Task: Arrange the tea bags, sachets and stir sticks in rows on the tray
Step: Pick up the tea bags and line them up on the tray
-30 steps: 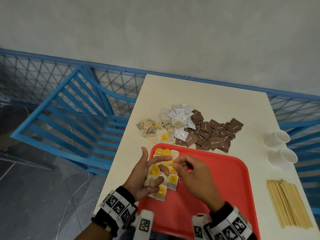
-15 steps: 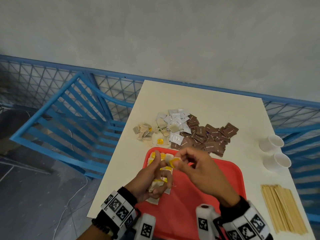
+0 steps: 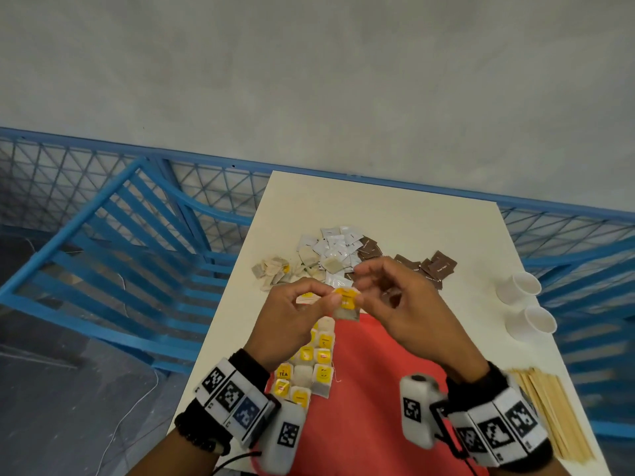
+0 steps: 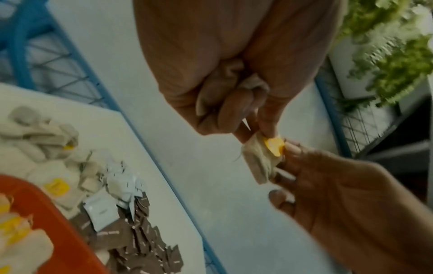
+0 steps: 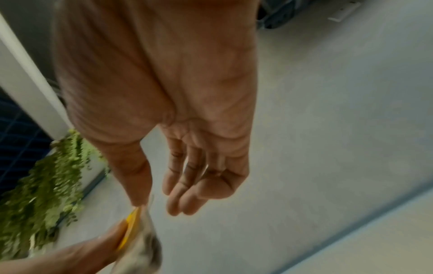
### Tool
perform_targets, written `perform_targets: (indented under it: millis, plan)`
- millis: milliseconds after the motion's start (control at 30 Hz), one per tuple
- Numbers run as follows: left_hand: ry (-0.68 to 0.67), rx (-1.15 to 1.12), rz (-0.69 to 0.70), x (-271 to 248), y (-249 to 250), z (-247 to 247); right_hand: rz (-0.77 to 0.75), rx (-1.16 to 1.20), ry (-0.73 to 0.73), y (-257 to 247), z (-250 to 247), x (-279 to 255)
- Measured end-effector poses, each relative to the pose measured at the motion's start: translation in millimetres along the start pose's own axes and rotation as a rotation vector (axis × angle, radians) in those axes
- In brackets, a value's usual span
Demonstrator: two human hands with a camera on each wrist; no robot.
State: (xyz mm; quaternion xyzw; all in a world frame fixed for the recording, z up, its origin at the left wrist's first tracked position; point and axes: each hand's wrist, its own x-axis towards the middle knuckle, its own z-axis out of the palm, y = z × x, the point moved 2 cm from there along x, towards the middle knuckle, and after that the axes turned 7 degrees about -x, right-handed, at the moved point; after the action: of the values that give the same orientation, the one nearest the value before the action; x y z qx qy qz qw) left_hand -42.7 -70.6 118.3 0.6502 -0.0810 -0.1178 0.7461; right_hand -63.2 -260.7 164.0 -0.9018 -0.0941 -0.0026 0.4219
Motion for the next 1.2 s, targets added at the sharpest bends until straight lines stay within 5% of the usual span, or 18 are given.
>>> perform_targets:
  millis: [100, 433, 567, 833, 967, 1200]
  plan:
    - [0.075, -0.059, -0.026, 3, 1, -5, 0.025, 0.044, -0.074, 6, 10, -6]
    - [0.028, 0.006, 0.012, 2, 5, -13, 0.096, 0.235, 0.134, 3, 40, -6]
    - [-0.019, 0.087, -0.029, -9, -14, -22, 0.199, 0.384, 0.071, 16, 61, -19]
    - [-0.057, 0.785, -0.255, -52, -124, -86, 0.683, 0.257, -0.166, 123, 166, -83]
    - [-0.221, 1.013, -0.349, -72, -160, -90, 0.752, 0.18, -0.159, 139, 191, -86]
    - [-0.249, 1.067, -0.358, -81, -180, -80, 0.805, 0.028, -0.125, 137, 205, -85]
